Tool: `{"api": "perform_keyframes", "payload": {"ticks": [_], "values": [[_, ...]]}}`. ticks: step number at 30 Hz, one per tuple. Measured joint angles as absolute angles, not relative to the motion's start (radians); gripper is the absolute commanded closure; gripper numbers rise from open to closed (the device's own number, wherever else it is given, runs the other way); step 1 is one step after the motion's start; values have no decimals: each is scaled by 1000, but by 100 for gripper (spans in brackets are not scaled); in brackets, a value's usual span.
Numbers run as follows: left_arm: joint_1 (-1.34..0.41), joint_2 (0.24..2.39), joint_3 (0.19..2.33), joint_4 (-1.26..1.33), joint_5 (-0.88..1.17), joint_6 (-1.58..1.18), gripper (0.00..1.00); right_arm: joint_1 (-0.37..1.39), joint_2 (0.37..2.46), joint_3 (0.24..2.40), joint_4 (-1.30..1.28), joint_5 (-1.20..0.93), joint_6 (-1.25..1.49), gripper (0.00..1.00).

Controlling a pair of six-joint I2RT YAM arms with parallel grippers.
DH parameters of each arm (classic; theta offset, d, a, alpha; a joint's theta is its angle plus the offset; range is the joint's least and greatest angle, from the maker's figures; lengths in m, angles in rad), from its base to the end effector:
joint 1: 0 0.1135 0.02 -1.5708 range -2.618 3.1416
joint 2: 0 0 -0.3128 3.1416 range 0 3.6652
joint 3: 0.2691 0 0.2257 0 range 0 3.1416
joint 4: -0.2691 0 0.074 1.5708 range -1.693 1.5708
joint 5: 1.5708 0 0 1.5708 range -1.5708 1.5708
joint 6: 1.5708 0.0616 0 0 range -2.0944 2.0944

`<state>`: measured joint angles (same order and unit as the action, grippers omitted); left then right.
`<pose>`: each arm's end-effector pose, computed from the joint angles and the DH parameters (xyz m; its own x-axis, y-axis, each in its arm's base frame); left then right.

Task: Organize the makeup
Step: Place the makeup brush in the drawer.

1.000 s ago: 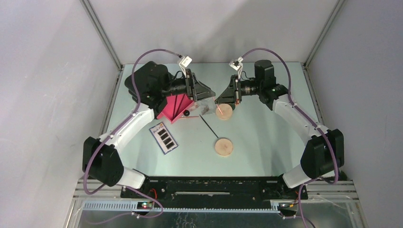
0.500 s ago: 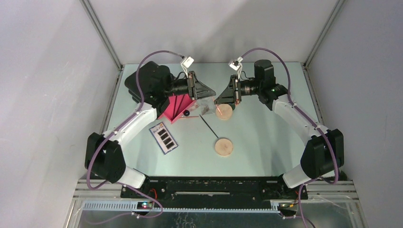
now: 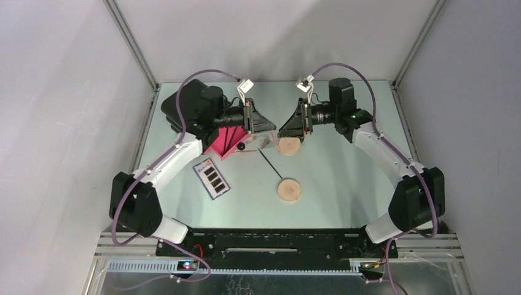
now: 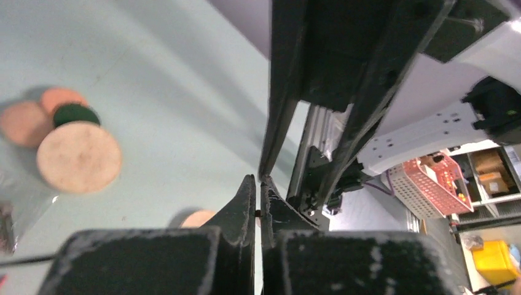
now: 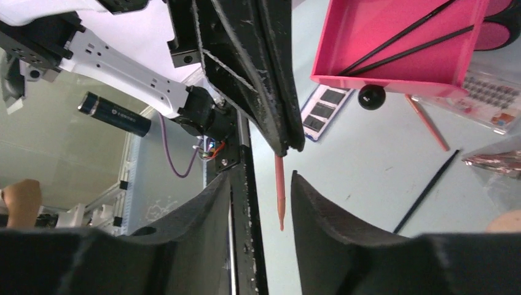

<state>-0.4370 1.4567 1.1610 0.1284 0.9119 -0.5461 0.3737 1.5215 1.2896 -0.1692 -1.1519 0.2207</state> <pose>0.2695 -0.1796 0.3997 -0.6304 -0.0565 -0.7742 0.7467 0.2287 -0.6246 0.2786 0.1697 0.3956 -0.5586 -0.1234 -0.8202 -0.8293 0.1011 0.5496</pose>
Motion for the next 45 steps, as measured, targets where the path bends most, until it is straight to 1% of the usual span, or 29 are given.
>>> {"api": "perform_keyframes", "payload": {"ticks": [2,6,14,18,21,25,30,34,44,45], "values": [[-431,1457,1171,29,886,-485,100,364,1520,1290,-186,-1145,199,42],[-398,1457,1251,-210,799,-327,100,332,1511,1290,-242,-1127,137,41],[-332,1439,1473,-583,488,-11,100,268,1459,1287,-382,-1070,-27,41],[-331,1445,1543,-701,334,77,100,263,1435,1272,-423,-1040,-96,42],[-327,1505,1632,-789,204,122,100,263,1434,1261,-464,-1014,-150,42],[-324,1618,1724,-857,132,136,100,263,1434,1246,-484,-995,-181,42],[-322,1731,1777,-902,73,140,99,263,1434,1236,-495,-978,-200,43],[-322,1794,1818,-944,42,141,96,263,1434,1235,-499,-972,-208,43],[-318,1836,1859,-981,-7,147,67,265,1434,1235,-508,-929,-239,43],[-318,1836,1859,-982,-15,149,66,265,1434,1235,-509,-921,-242,42]]}}
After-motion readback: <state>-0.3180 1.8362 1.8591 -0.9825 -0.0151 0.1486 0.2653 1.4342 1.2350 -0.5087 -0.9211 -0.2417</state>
